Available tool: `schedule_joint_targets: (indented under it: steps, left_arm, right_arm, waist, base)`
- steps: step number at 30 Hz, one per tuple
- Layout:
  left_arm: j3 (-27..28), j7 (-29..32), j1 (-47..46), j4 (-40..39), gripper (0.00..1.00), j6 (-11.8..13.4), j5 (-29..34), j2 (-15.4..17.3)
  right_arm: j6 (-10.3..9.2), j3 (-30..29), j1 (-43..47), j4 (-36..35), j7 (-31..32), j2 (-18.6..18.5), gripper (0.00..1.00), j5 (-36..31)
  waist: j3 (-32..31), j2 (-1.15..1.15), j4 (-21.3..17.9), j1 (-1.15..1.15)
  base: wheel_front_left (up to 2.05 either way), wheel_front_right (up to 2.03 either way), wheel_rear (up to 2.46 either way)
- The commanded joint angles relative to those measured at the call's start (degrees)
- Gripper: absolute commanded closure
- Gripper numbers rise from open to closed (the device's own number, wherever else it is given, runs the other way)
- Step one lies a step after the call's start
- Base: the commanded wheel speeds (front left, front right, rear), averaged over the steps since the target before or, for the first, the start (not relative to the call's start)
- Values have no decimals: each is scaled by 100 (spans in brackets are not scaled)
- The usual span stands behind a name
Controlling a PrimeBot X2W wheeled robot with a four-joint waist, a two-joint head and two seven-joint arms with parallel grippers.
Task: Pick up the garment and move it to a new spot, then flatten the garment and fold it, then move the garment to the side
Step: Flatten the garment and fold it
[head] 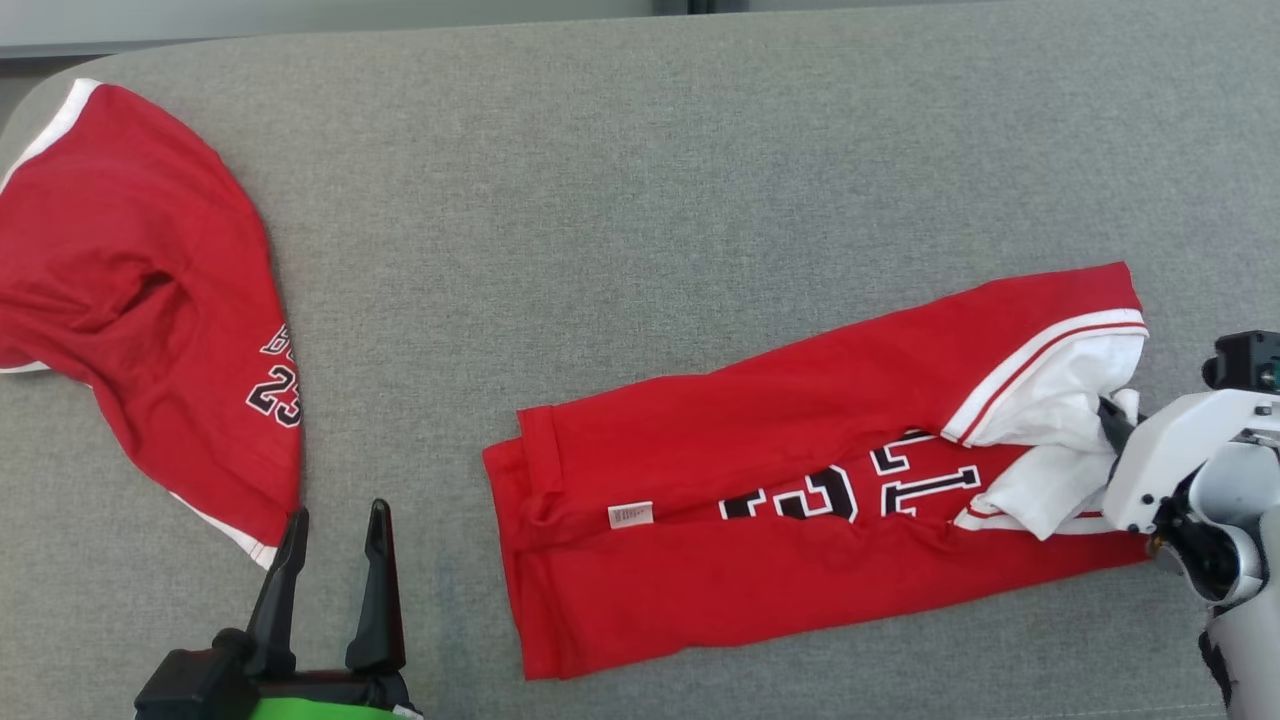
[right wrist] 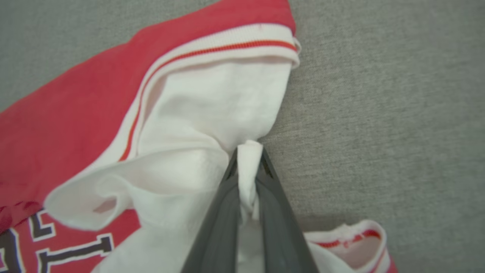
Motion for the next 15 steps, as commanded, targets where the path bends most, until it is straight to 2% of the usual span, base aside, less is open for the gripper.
schedule_joint_targets:
  steps: [1,4,5,6,9,12,15]
  left_arm:
    - [73,-15,103,51,0,-61,60,-37]
    - [166,-15,149,107,0,-144,159,-110]
    - [205,-15,186,201,0,-202,241,-138]
    - [215,-15,206,209,0,-210,258,-143]
    - [292,-15,298,259,0,-236,289,-169]
    - [288,-15,391,288,0,-245,274,-175]
    - [272,-15,491,266,0,-229,142,-176]
  right_arm:
    - [-16,-170,-70,100,-115,-105,100,-59]
    - [-16,-558,-177,201,-313,-260,100,-135]
    - [-15,-1003,-238,282,-429,-464,100,-255]
    - [-15,-1139,-256,276,-445,-530,100,-281]
    - [-11,-1405,-316,-56,-396,-780,100,-315]
    - [-11,-1094,-124,-564,-263,-855,100,-160]
    - [-10,-452,87,-1296,-34,-785,100,101]
  waist:
    - [-104,0,31,0]
    - [-189,0,18,0]
    - [-329,0,16,0]
    - [-386,0,18,0]
    - [-620,0,37,0]
    - [-817,0,29,0]
    - [-981,0,-26,0]
  base:
    - [0,0,0]
    - [0,0,0]
    - [0,0,0]
    - [0,0,0]
    - [0,0,0]
    - [0,0,0]
    - [0,0,0]
